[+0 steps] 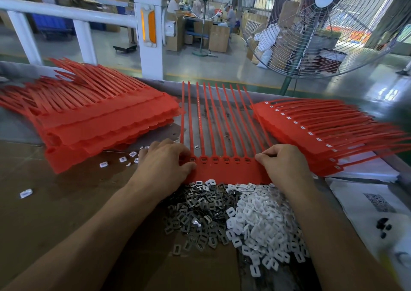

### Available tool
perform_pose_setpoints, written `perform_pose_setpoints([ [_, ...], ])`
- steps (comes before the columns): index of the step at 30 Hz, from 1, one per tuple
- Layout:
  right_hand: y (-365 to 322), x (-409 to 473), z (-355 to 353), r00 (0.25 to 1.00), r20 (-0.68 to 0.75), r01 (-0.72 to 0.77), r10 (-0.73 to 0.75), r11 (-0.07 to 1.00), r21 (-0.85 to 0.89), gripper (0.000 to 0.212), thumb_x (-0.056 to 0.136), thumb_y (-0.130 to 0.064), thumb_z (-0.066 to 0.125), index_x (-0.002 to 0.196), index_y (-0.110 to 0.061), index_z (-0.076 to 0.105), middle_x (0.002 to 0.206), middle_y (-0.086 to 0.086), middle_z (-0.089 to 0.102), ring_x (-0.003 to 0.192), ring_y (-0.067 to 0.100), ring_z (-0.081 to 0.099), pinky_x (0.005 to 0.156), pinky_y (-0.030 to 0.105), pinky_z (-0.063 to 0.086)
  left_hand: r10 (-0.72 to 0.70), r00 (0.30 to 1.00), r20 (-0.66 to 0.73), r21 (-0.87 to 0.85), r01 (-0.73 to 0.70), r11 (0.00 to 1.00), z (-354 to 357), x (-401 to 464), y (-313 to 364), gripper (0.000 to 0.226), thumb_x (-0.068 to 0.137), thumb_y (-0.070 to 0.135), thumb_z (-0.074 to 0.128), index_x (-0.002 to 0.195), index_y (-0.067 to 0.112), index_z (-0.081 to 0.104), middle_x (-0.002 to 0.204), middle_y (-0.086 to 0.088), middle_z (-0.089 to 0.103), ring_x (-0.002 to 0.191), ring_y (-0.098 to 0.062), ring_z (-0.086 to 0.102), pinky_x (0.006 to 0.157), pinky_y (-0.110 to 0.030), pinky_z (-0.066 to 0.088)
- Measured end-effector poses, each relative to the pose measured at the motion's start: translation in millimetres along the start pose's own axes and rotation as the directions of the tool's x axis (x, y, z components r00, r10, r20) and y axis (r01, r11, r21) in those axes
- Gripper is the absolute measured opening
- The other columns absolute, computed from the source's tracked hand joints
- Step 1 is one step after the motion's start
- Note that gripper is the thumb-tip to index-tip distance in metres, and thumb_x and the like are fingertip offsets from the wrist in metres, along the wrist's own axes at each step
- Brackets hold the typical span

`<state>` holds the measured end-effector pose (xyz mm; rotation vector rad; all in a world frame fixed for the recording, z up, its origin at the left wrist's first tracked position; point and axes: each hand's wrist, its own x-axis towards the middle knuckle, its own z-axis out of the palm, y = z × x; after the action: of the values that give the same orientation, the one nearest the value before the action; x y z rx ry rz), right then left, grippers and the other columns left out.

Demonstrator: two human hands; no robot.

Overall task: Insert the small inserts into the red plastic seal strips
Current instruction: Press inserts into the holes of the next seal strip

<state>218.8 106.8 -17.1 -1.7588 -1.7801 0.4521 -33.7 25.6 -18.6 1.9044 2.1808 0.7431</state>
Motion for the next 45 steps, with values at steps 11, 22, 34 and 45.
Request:
perform_pose_setpoints([
  [11,2.1,-1.4,-0.8,1.0,-0.018,-0.003,0.002,1.0,-0.025,0.013,0.09,-0.034,0.076,0.08,-0.025,0.075,0.07,-0.012,0.068,0.069,0.007,0.064,0.06,0.027,0.043,0.004,1.0,-0.009,-0.011,-0.004,1.0,1.2,-0.5,-1.2,0.033,0.092,0.052,0.064,0.121,0.038,0.066,0.124,0.011,0.057,0.123,-0.017,0.044,0.108,-0.043,0.025],
  [22,-6.6,-12.1,-14.4,0.999,0.031,0.037,-0.035,0.998,-0.053,0.021,0.089,-0.026,0.062,0.076,-0.026,0.078,0.062,-0.011,0.07,0.058,0.01,0.065,0.059,0.032,0.053,0.008,1.0,-0.013,-0.019,-0.008,1.0,0.9,-0.4,-1.3,0.032,0.092,0.052,0.064,0.121,0.038,0.066,0.124,0.012,0.057,0.123,-0.016,0.044,0.109,-0.042,0.025],
  [34,-8.2,-12.5,-17.6,0.999,0.003,0.033,-0.033,0.998,-0.05,0.021,0.089,-0.023,0.064,0.074,-0.022,0.078,0.066,-0.008,0.072,0.068,0.013,0.067,0.07,0.038,0.058,0.009,1.0,-0.005,-0.015,-0.009,1.0,-0.1,-0.5,-1.0,0.032,0.093,0.052,0.063,0.121,0.037,0.066,0.125,0.011,0.057,0.123,-0.016,0.044,0.108,-0.042,0.025],
  [45,-14.7,-16.1,-23.3,1.0,0.001,0.007,-0.007,0.998,0.062,0.025,0.09,-0.018,0.057,0.07,-0.02,0.071,0.056,-0.003,0.07,0.045,0.014,0.065,0.059,0.04,0.059,-0.003,1.0,0.005,0.0,0.003,1.0,-1.1,-0.1,1.1,0.032,0.092,0.052,0.063,0.122,0.038,0.066,0.127,0.009,0.057,0.124,-0.018,0.044,0.11,-0.045,0.026],
])
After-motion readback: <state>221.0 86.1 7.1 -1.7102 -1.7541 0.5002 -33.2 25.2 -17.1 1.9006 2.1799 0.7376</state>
